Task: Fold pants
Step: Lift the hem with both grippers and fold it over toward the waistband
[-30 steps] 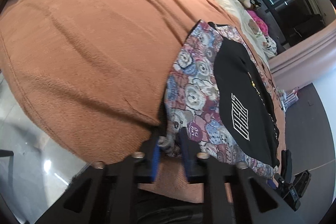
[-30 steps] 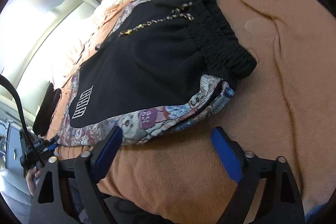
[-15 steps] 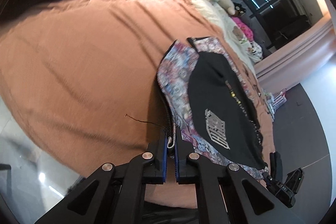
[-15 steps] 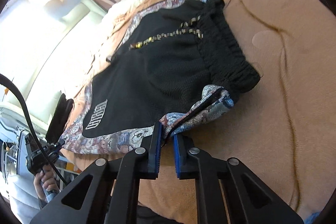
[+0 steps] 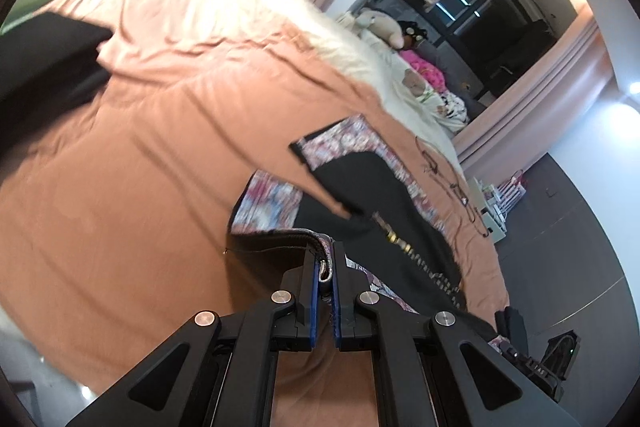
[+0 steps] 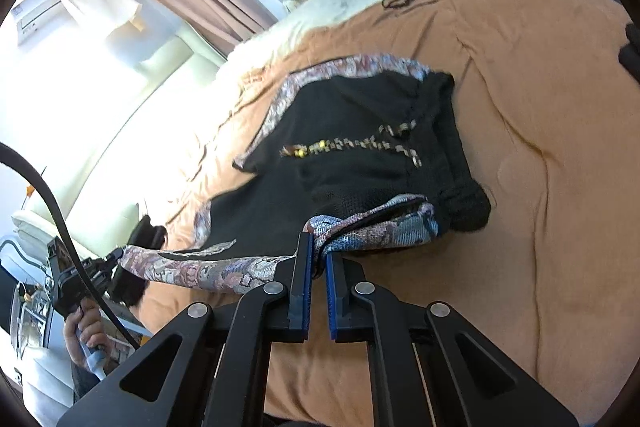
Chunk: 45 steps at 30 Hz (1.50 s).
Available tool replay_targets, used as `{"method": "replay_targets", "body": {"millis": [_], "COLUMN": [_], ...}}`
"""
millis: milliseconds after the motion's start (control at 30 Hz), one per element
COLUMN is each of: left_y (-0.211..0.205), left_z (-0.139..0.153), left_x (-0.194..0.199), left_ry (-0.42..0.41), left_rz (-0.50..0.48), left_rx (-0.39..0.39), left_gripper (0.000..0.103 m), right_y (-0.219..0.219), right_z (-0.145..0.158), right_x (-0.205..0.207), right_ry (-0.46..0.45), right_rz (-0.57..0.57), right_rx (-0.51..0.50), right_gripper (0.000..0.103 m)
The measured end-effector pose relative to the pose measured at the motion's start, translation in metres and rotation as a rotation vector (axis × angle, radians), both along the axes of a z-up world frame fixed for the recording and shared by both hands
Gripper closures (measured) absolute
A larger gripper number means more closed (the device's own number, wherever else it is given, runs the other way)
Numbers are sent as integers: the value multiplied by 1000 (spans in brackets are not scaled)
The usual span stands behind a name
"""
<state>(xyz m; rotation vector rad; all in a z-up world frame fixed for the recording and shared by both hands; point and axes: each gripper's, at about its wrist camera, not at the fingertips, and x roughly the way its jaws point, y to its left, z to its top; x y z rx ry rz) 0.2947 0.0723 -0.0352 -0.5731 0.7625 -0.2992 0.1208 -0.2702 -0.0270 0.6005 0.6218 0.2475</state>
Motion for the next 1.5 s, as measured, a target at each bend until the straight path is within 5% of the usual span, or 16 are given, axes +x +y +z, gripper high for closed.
{"method": "replay_targets", "body": {"millis": [667, 1500], "left_y": [-78, -202], "left_z": [85, 3], "left_x": [183, 452], "left_ry": [-88, 56], "left_rz": [-58, -77], "left_rx": [131, 302], "left_gripper": [98, 98], "right_y": [-26, -46], "right_z": [41, 17], "right_x": [114, 306], "right_ry": [-34, 58], "right_rz": [-48, -41], "right_rx": [17, -122], "right_gripper": [100, 100]}}
